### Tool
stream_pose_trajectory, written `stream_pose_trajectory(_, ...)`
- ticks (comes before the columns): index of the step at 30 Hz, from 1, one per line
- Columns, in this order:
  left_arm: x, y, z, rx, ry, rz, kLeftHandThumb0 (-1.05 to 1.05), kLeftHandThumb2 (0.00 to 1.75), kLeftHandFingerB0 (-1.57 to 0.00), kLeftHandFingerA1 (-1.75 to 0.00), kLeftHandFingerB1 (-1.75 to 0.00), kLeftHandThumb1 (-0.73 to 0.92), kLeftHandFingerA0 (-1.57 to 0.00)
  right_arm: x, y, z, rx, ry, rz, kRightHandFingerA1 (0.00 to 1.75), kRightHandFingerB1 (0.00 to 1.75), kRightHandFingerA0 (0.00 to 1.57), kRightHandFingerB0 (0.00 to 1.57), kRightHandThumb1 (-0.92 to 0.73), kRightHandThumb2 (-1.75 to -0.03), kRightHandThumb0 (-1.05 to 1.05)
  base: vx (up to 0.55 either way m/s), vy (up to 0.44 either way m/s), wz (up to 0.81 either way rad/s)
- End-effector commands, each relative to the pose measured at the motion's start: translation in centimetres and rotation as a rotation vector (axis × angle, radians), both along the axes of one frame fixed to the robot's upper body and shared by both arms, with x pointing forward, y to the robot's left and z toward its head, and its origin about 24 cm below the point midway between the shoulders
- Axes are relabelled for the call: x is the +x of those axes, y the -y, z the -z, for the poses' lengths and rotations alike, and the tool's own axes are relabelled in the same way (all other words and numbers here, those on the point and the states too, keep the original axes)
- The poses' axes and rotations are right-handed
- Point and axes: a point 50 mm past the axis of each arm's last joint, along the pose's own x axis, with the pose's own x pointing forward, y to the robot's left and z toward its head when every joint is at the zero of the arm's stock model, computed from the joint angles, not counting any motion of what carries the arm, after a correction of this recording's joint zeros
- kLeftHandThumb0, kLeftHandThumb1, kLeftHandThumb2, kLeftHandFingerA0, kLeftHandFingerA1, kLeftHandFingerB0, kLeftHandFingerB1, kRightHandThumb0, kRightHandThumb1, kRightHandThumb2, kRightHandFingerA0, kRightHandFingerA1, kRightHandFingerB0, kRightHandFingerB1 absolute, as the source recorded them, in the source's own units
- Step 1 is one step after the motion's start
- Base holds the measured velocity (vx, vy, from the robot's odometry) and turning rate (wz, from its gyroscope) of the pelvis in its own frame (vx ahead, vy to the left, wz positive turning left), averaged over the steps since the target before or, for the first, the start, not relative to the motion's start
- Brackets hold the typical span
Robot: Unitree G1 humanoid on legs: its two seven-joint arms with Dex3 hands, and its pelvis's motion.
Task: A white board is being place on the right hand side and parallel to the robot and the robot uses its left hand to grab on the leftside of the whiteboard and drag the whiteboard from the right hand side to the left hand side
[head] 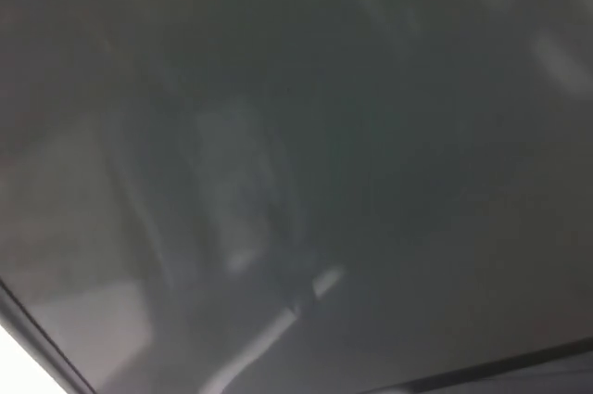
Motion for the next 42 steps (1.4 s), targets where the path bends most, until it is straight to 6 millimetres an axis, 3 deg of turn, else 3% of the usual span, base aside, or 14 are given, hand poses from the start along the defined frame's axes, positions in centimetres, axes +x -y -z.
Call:
stream_pose_trajectory(1, -1.4, -2.1, -1.8, 0.071, 0.047, -0.047, 0.06, 0.64, -0.67, -0.82, -0.81, 0.79, -0.68, -0.3, 0.4, 0.0, -0.001, -0.004, 0.01, 1.12, 0.81, 0.72, 0.48, -0.72, -0.78, -0.65, 0.0, 0.0, 0.0)
stream_pose_trajectory(2, -1.4, -2.3, -1.8, 0.084, 0.046, -0.05, 0.06, 0.63, -0.67, -0.81, -0.83, 0.78, -0.67, -0.3, 0.4, 0.0, -0.011, -0.008, 0.008, 1.11, 0.81, 0.73, 0.48, -0.73, -0.77, -0.66, 0.0, 0.0, 0.0)
stream_pose_trajectory(3, -1.6, -2.4, -1.8, 0.086, 0.047, -0.054, 0.07, 0.63, -0.68, -0.63, -0.87, 0.8, -0.63, -0.3, 0.4, 0.0, -0.015, -0.01, 0.006, 1.13, 0.82, 0.71, 0.47, -0.73, -0.76, -0.68, 0.0, 0.0, 0.0)
stream_pose_trajectory(8, -2.3, -3.1, -1.6, 0.055, 0.043, -0.064, 0.06, 0.68, -0.72, -0.61, -0.92, 0.77, -0.59, -0.3, 0.5, 0.0, -0.007, -0.017, 0.013, 1.12, 0.81, 0.7, 0.48, -0.72, -0.75, -0.66, 0.0, 0.0, 0.0)
stream_pose_trajectory(10, -2.6, -3.4, -1.6, 0.055, 0.046, -0.076, 0.05, 0.71, -0.74, -0.72, -1.01, 0.78, -0.63, -0.3, 0.4, 0.0, 0.004, -0.014, 0.02, 1.13, 0.82, 0.71, 0.48, -0.71, -0.77, -0.66, 0.0, 0.0, 0.0)
stream_pose_trajectory(14, -3.0, -3.5, -1.7, -0.033, 0.044, -0.065, 0.05, 0.73, -0.75, -0.67, -1.01, 0.77, -0.63, -0.2, 0.5, 0.0, -0.006, -0.013, 0.018, 1.11, 0.81, 0.73, 0.48, -0.72, -0.76, -0.66, 0.0, 0.0, 0.0)
stream_pose_trajectory(16, -3.0, -3.5, -1.5, -0.047, 0.025, -0.082, 0.05, 0.7, -0.8, -0.65, -0.86, 0.81, -0.66, -0.2, 0.5, 0.0, -0.002, -0.012, 0.026, 1.11, 0.81, 0.72, 0.49, -0.71, -0.76, -0.66, 0.0, 0.0, 0.0)
stream_pose_trajectory(34, -3.4, -3.1, -0.2, -0.103, -0.019, -0.036, 0.08, 0.74, -0.79, -0.73, -0.85, 0.73, -0.66, 0.1, 0.4, -0.3, -0.03, 0.014, -0.003, 1.11, 0.82, 0.73, 0.51, -0.72, -0.76, -0.69, 0.0, 0.0, 0.0)
stream_pose_trajectory(35, -3.4, -3.2, 0.1, -0.099, -0.029, -0.065, -0.02, 0.6, -0.74, -0.59, -0.68, 0.72, -0.6, 0.1, 0.4, -0.3, -0.027, 0.014, -0.001, 1.12, 0.82, 0.73, 0.52, -0.72, -0.75, -0.69, 0.0, 0.0, 0.0)
stream_pose_trajectory(38, -3.5, -3.4, 0.4, -0.092, -0.045, -0.109, -0.02, 0.6, -0.74, -0.59, -0.68, 0.72, -0.6, 0.1, 0.4, -0.3, -0.023, 0.014, 0.002, 1.12, 0.82, 0.73, 0.52, -0.72, -0.75, -0.69, 0.0, 0.0, 0.0)
stream_pose_trajectory(39, -3.4, -3.5, 0.2, -0.102, 0.008, -0.129, -0.24, 0.73, -0.01, -0.09, -0.13, 0.49, 0.0, 0.2, 0.3, -0.2, -0.023, 0.011, -0.001, 1.11, 0.82, 0.73, 0.52, -0.72, -0.74, -0.71, 0.0, 0.0, 0.0)
stream_pose_trajectory(40, -3.4, -3.5, 0.2, -0.105, 0.046, -0.147, -0.32, 0.72, 0.0, -0.02, -0.01, 0.48, 0.0, 0.2, 0.3, -0.2, -0.023, 0.009, -0.003, 1.11, 0.82, 0.73, 0.52, -0.73, -0.74, -0.7, 0.0, 0.0, 0.0)
stream_pose_trajectory(41, -3.4, -3.5, 0.4, -0.102, 0.068, -0.161, -0.32, 0.72, 0.0, -0.02, -0.01, 0.48, 0.0, 0.2, 0.3, -0.2, -0.024, 0.008, -0.003, 1.11, 0.82, 0.73, 0.52, -0.73, -0.74, -0.7, 0.0, 0.0, 0.0)
stream_pose_trajectory(42, -3.5, -3.6, 0.7, -0.1, 0.078, -0.18, -0.37, 0.56, 0.0, 0.0, 0.0, 0.55, 0.0, 0.1, 0.3, -0.1, -0.018, 0.005, 0.001, 1.12, 0.81, 0.72, 0.52, -0.72, -0.74, -0.7, 0.0, 0.0, 0.0)
